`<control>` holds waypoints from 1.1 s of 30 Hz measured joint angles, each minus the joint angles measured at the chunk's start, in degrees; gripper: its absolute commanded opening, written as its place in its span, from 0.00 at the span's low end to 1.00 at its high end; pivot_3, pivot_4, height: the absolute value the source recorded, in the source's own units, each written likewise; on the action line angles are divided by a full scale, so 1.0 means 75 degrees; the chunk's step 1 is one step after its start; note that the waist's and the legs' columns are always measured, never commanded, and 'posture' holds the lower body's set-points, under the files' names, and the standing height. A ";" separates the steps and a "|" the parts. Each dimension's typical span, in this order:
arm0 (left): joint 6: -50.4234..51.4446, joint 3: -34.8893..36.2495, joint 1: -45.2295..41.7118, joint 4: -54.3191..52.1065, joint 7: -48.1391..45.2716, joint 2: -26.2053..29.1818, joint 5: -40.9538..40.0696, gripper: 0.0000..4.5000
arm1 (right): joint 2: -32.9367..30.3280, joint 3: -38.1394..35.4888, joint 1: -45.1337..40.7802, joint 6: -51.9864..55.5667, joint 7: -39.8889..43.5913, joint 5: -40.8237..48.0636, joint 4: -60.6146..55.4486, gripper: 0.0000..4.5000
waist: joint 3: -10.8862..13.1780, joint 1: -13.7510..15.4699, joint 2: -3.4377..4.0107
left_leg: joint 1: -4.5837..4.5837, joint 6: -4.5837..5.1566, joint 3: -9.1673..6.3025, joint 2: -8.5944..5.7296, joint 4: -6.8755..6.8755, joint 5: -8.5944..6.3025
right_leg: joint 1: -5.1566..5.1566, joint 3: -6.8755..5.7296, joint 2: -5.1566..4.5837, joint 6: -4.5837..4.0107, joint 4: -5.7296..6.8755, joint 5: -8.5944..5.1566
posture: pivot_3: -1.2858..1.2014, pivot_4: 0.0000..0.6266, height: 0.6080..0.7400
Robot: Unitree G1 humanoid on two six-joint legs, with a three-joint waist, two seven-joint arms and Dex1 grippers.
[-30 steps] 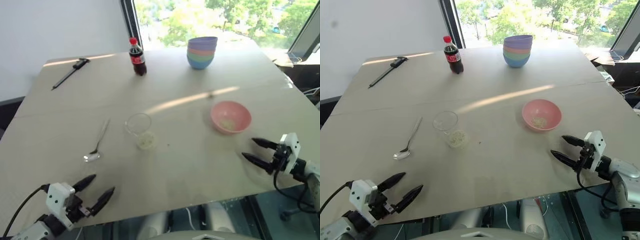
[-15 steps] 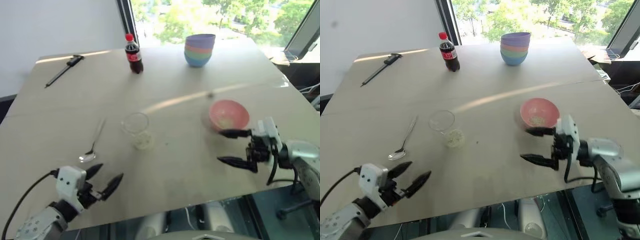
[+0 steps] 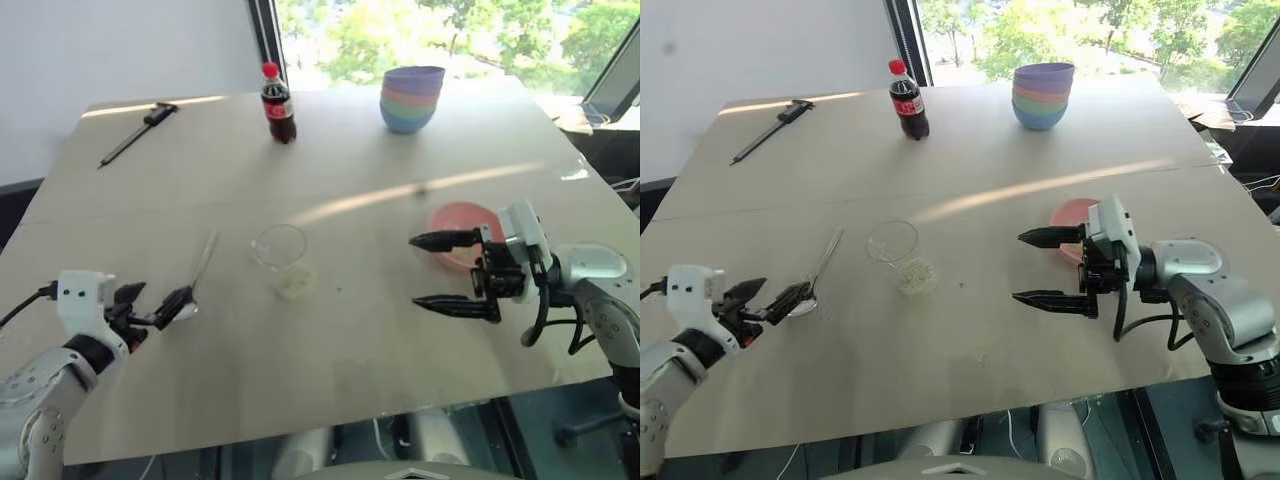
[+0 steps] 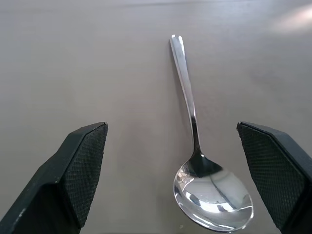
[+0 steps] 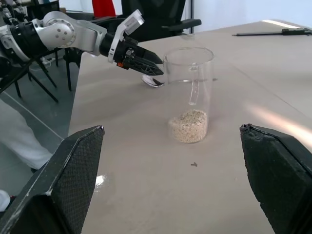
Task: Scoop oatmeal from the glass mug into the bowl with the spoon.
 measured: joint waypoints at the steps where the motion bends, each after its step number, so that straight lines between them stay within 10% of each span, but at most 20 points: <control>1: 0.0197 -0.0121 -0.0158 0.0110 0.0006 0.0052 0.0000 1.00 | -0.0029 0.0000 0.0000 -0.0051 0.0023 -0.0033 0.0023 1.00 | 0.0000 0.0000 0.0000 | 0.0001 0.0000 0.0000 0.0000 0.0000 -0.0001 | 0.0000 0.0001 0.0000 0.0000 0.0001 0.0000 | 0.52 0.24 1.00; 10: 0.0896 -0.0857 -0.0802 0.0466 -0.0197 0.0705 0.0433 1.00 | -0.0019 -0.0002 0.0058 -0.0021 -0.0082 0.0010 0.0022 1.00 | -0.0001 0.0007 0.0014 | 0.0006 0.0001 -0.0005 0.0001 -0.0002 -0.0002 | 0.0001 0.0011 -0.0003 -0.0002 0.0012 0.0001 | 0.52 0.24 1.00; 20: 0.1044 -0.1176 -0.1175 0.1095 -0.0583 0.1226 0.1048 0.03 | 0.0015 -0.0006 0.0238 -0.0042 -0.0258 0.0010 -0.0021 1.00 | -0.0016 0.0005 0.0057 | 0.0011 -0.0007 -0.0015 -0.0005 -0.0002 0.0003 | 0.0002 0.0012 -0.0008 -0.0004 0.0019 0.0002 | 0.52 0.24 1.00; 33: 0.0124 -0.0853 -0.1266 0.1216 -0.0328 0.0233 0.1302 0.01 | 0.0097 -0.0009 0.0144 -0.0057 -0.0296 0.0006 0.0037 1.00 | -0.0032 0.0021 0.0086 | 0.0007 0.0008 -0.0035 -0.0013 -0.0006 -0.0005 | 0.0004 0.0002 -0.0020 -0.0005 0.0019 0.0002 | 0.52 0.24 1.00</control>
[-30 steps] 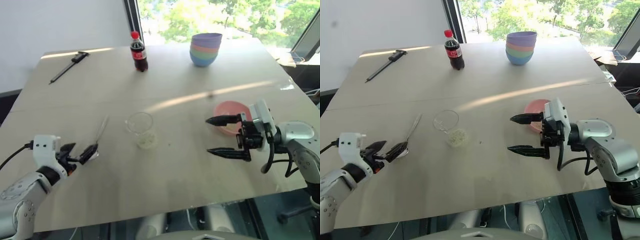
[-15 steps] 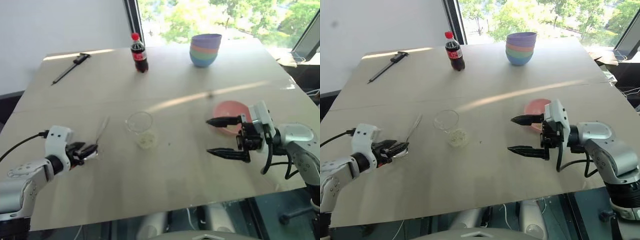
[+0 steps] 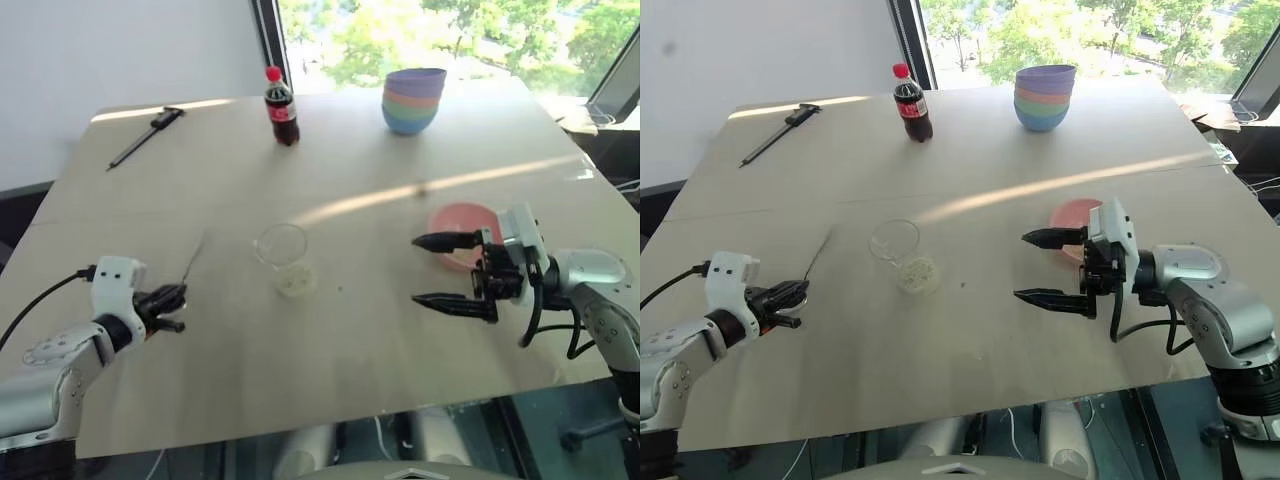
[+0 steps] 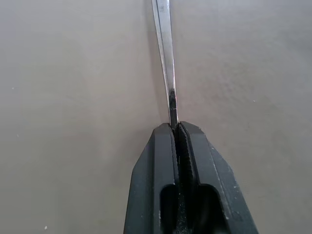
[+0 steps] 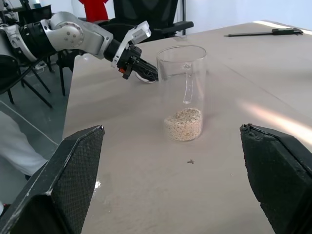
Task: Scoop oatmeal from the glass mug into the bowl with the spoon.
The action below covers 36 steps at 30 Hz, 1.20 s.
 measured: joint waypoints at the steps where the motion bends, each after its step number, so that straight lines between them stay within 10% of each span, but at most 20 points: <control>1: -0.0138 0.0070 -0.0079 0.0079 0.0109 -0.0139 0.0007 0.01 | 0.0002 0.0000 -0.0023 -0.0002 0.0025 -0.0003 0.0008 1.00 | 0.0003 -0.0003 -0.0006 | -0.0001 -0.0003 -0.0005 0.0000 0.0000 0.0002 | 0.0000 -0.0003 0.0001 0.0000 0.0000 0.0000 | 0.52 0.24 1.00; 21: -0.1038 0.1662 -0.2276 -0.1159 0.0608 -0.0358 -0.1969 0.01 | 0.0302 -0.0062 -0.0518 0.0022 -0.0189 0.0008 0.0362 1.00 | 0.0031 -0.0019 -0.0091 | -0.0137 -0.0043 -0.0019 -0.0017 0.0023 0.0028 | -0.0119 -0.0015 -0.0006 -0.0004 0.0010 0.0006 | 0.52 0.24 1.00; 36: -0.0230 -0.1279 -0.2730 -0.3742 -0.0096 0.0139 -0.2552 0.01 | 0.1367 -0.0817 -0.2118 0.1586 -0.2570 0.1156 0.1064 1.00 | 0.0038 -0.0073 -0.0080 | -0.0131 -0.0055 -0.0013 -0.0020 0.0020 0.0038 | -0.0124 0.0000 0.0005 -0.0010 0.0022 0.0009 | 0.52 0.24 1.00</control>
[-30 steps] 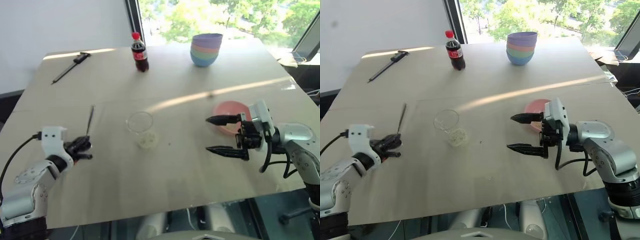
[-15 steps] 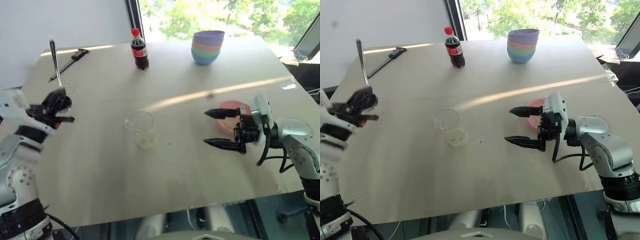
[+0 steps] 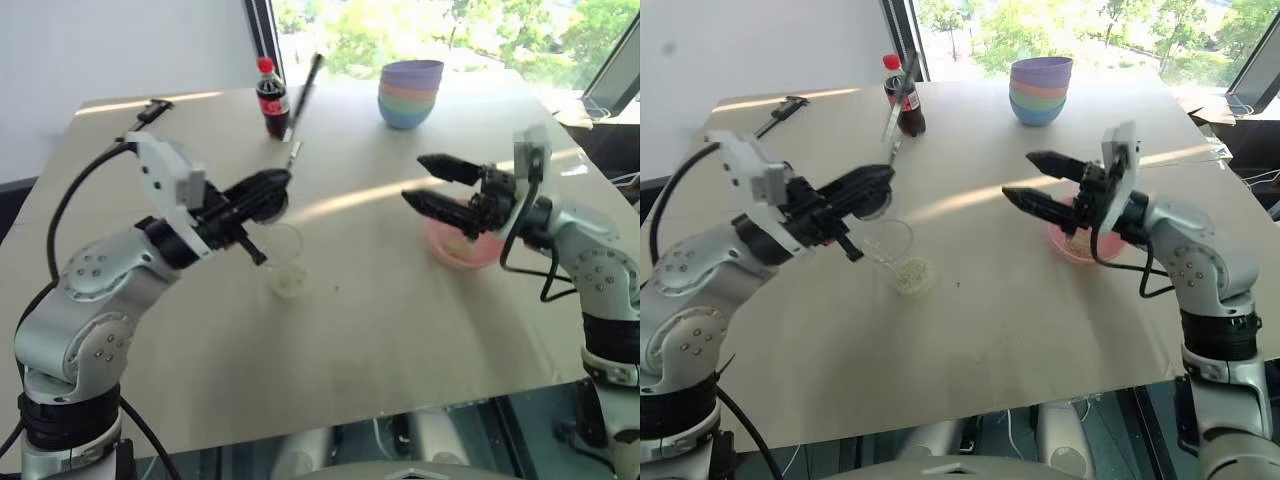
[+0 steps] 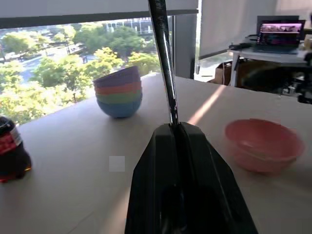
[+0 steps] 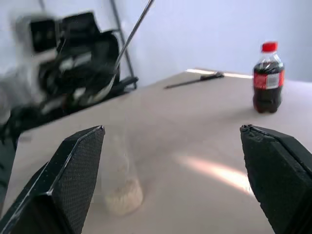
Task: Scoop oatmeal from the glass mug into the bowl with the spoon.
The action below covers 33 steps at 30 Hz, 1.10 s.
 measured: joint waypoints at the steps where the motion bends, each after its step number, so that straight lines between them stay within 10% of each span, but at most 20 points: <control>1: 0.0017 -0.0224 -0.0004 -0.0058 -0.0233 0.0107 -0.0002 0.01 | 0.0309 -0.0077 -0.0364 0.0374 -0.0481 0.0298 0.0113 1.00 | 0.0000 -0.0014 0.0000 | 0.0001 -0.0003 -0.0001 0.0003 0.0000 0.0002 | 0.0000 0.0000 0.0008 -0.0002 0.0000 0.0001 | 0.52 0.24 1.00; 11: -0.0226 -0.1086 -0.0168 -0.0035 -0.1192 0.0401 0.0611 0.01 | 0.1896 -0.0163 -0.2025 0.2105 -0.2295 0.2071 0.0974 1.00 | 0.0001 -0.0139 0.0003 | -0.0001 -0.0005 -0.0003 0.0004 -0.0001 0.0005 | -0.0004 -0.0017 0.0033 -0.0007 0.0000 0.0004 | 0.52 0.24 1.00; 24: -0.0990 -0.1456 -0.0317 0.0474 -0.1395 0.0249 0.1901 0.01 | 0.1923 -0.0162 -0.2045 0.2510 -0.2487 0.2434 0.1038 1.00 | 0.0000 -0.0154 0.0005 | -0.0001 -0.0004 0.0003 0.0004 -0.0001 0.0005 | -0.0008 -0.0019 0.0038 -0.0007 0.0005 0.0005 | 0.52 0.24 1.00; 33: -0.1371 -0.1639 -0.0320 0.0635 -0.1500 0.0139 0.2278 0.00 | 0.1964 -0.0162 -0.2044 0.2415 -0.2607 0.2326 0.1121 0.18 | 0.0000 -0.0155 0.0005 | -0.0001 -0.0004 0.0003 0.0005 -0.0001 0.0005 | -0.0009 -0.0017 0.0034 -0.0007 0.0006 0.0005 | 0.52 0.24 1.00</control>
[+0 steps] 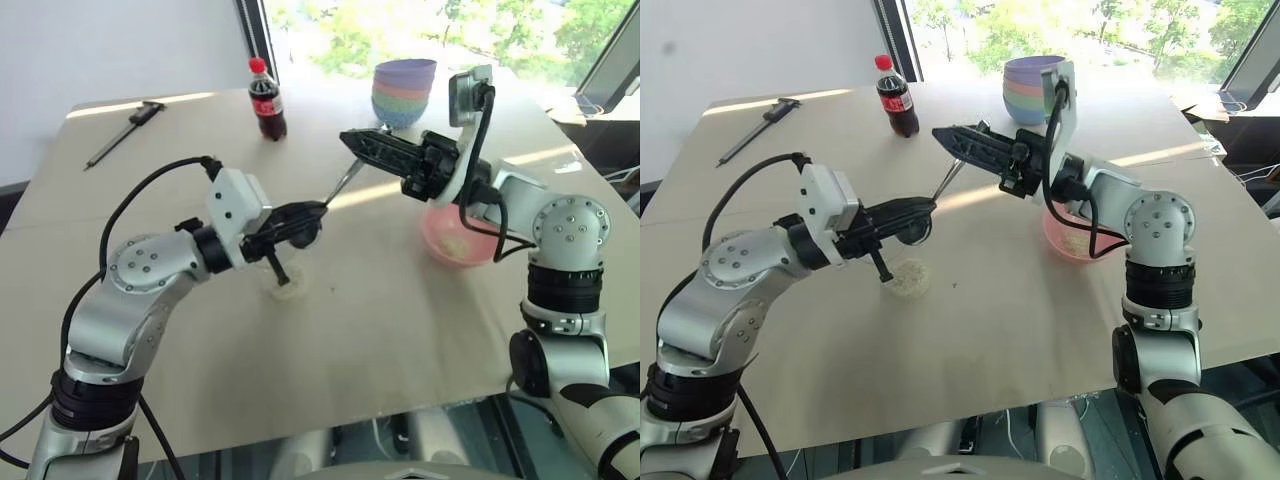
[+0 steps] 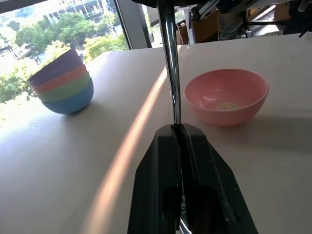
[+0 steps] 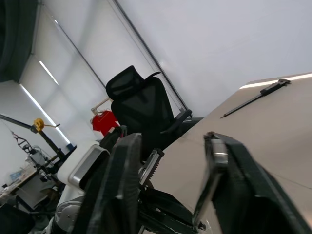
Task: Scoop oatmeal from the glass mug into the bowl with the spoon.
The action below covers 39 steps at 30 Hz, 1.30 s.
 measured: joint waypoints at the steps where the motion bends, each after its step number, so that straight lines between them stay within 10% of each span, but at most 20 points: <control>1: -0.0031 0.0000 0.0000 0.0000 -0.0003 -0.0003 0.0006 0.00 | -0.0004 -0.0004 0.0000 -0.0006 -0.0013 -0.0024 0.0010 0.06 | 0.0000 -0.0001 0.0000 | 0.0000 0.0000 0.0000 0.0000 0.0000 0.0000 | 0.0000 0.0000 0.0000 0.0000 0.0000 0.0000 | 0.52 0.24 1.00; 12: 0.0417 0.0005 -0.0130 -0.0031 0.0104 -0.0052 -0.0246 0.00 | -0.0008 -0.0043 -0.0011 -0.0083 -0.0072 -0.0264 0.0206 0.02 | 0.0000 -0.0001 0.0000 | -0.0001 0.0000 0.0002 0.0001 0.0001 0.0000 | -0.0001 -0.0001 0.0000 0.0000 0.0002 0.0000 | 0.52 0.24 1.00; 19: 0.0867 0.0483 -0.0537 -0.0057 0.0418 -0.0128 -0.0760 0.51 | 0.0307 -0.0606 -0.0358 -0.0136 -0.0471 0.0204 0.0774 0.00 | 0.0000 -0.0006 0.0000 | 0.0000 0.0000 0.0002 0.0002 0.0001 0.0000 | -0.0002 0.0001 0.0003 0.0000 0.0005 0.0000 | 0.52 0.24 1.00; 29: 0.1311 0.0934 -0.0646 -0.0113 0.0803 -0.0131 -0.1190 0.51 | 0.0239 -0.0983 -0.0733 -0.0056 -0.0780 0.0826 0.1197 0.00 | 0.0000 -0.0016 0.0000 | -0.0001 0.0000 0.0003 0.0001 0.0001 0.0001 | -0.0003 0.0000 0.0008 0.0000 0.0004 0.0000 | 0.52 0.24 1.00; 39: 0.2019 0.4101 0.1167 -0.0119 0.1504 0.0167 -0.1991 0.51 | -0.0598 -0.1559 -0.0758 -0.0472 -0.0758 0.0292 0.2062 0.00 | 0.0000 -0.0031 0.0001 | 0.0002 0.0000 0.0018 0.0009 -0.0001 0.0000 | -0.0005 0.0011 0.0005 0.0000 0.0001 0.0000 | 0.52 0.24 1.00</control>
